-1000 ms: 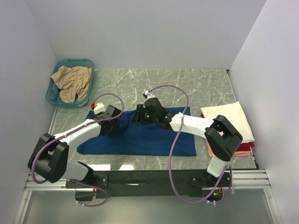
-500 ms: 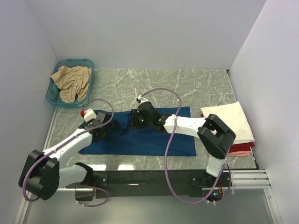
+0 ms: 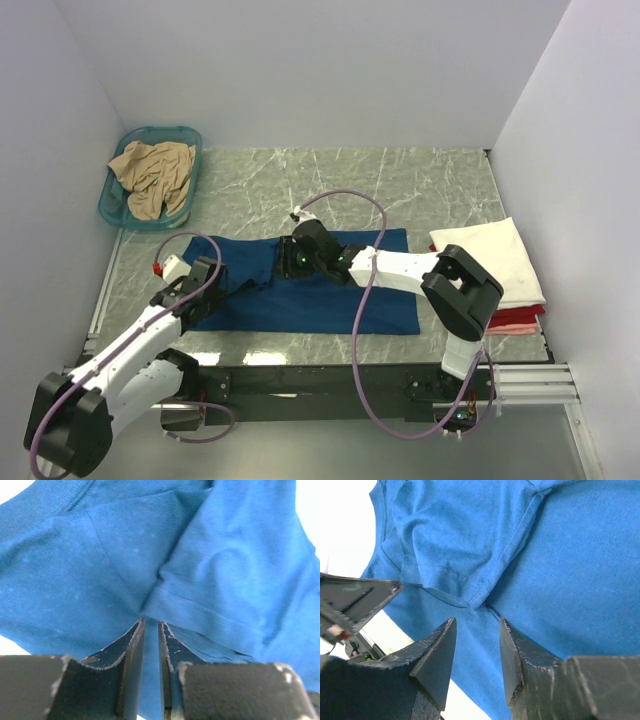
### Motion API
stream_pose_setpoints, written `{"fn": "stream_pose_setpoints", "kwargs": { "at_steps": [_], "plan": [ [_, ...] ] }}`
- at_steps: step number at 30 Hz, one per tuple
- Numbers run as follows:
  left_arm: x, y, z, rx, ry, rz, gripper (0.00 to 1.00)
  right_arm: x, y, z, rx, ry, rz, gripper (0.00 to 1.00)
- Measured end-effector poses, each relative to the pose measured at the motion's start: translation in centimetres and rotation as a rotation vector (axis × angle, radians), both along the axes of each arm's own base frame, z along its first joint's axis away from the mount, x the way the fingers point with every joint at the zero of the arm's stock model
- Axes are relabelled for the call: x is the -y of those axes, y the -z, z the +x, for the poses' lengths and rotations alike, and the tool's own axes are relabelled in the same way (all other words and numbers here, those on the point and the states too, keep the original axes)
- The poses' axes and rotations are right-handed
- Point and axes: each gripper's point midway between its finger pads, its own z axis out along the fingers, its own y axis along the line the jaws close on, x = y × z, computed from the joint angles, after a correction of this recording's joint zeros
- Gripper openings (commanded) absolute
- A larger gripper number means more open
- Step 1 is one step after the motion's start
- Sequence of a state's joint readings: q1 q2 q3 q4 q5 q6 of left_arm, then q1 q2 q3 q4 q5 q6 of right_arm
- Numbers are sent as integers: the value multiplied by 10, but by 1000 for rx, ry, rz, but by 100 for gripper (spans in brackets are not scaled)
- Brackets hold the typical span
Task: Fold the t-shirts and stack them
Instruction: Fold the tshirt
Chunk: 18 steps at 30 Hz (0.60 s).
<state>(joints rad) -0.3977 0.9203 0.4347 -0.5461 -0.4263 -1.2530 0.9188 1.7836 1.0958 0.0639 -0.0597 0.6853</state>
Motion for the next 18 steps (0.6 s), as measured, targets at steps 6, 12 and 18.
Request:
{"fn": "stream_pose_setpoints", "kwargs": {
  "at_steps": [6,12,18],
  "plan": [
    [3,-17,1,73,-35,-69,27,-10,13,-4,-19,-22,-20,47],
    [5,-21,-2,81,-44,-98,50,-18,29,-11,-57,-37,-41,48],
    [15,-23,-1,83,-13,-141,61,-24,40,-11,-100,-27,-35,48]
  ]
}}
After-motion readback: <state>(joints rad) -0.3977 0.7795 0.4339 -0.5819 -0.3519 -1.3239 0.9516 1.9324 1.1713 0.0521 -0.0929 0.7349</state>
